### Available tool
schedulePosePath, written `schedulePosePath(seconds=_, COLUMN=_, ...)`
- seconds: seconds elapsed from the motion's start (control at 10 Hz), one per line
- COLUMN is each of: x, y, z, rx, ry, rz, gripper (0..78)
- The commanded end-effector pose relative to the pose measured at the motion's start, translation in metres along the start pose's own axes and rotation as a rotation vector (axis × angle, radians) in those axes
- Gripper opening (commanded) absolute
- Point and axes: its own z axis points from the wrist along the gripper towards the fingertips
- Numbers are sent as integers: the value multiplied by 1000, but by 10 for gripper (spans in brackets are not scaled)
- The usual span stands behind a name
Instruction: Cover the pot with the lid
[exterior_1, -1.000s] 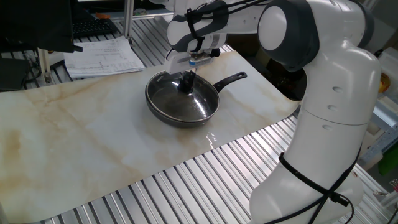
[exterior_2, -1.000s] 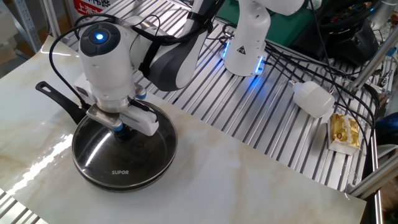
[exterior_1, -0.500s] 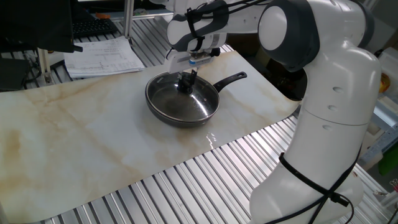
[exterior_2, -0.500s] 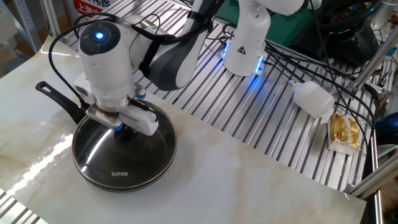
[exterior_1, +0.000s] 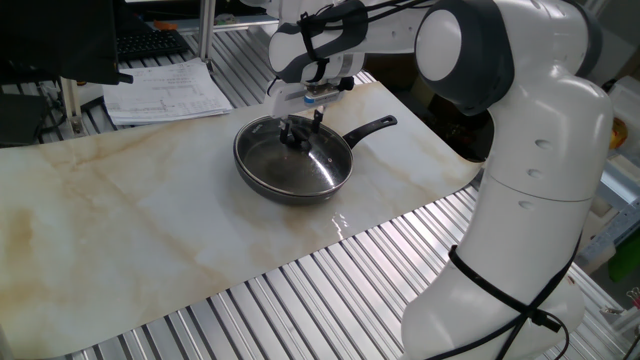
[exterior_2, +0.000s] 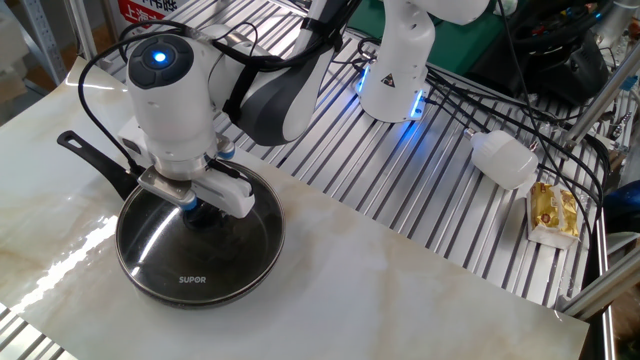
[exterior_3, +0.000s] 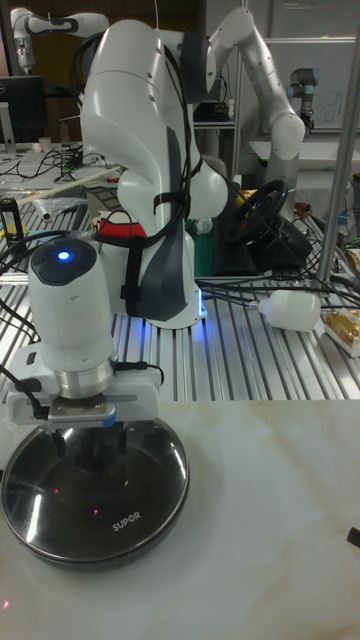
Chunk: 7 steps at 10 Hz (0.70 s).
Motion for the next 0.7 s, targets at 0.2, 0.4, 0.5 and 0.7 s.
schedulePosePath(seconds=0.2, x=-12, y=6, z=-18, rx=28, ry=-69, rz=20, gripper=774)
schedulePosePath(seconds=0.4, x=-13, y=10, z=-21, rx=22, ry=-70, rz=28, gripper=774)
schedulePosePath(seconds=0.5, x=-13, y=10, z=-22, rx=22, ry=-70, rz=27, gripper=774)
schedulePosePath(seconds=0.7, x=-11, y=9, z=-25, rx=23, ry=-69, rz=22, gripper=774)
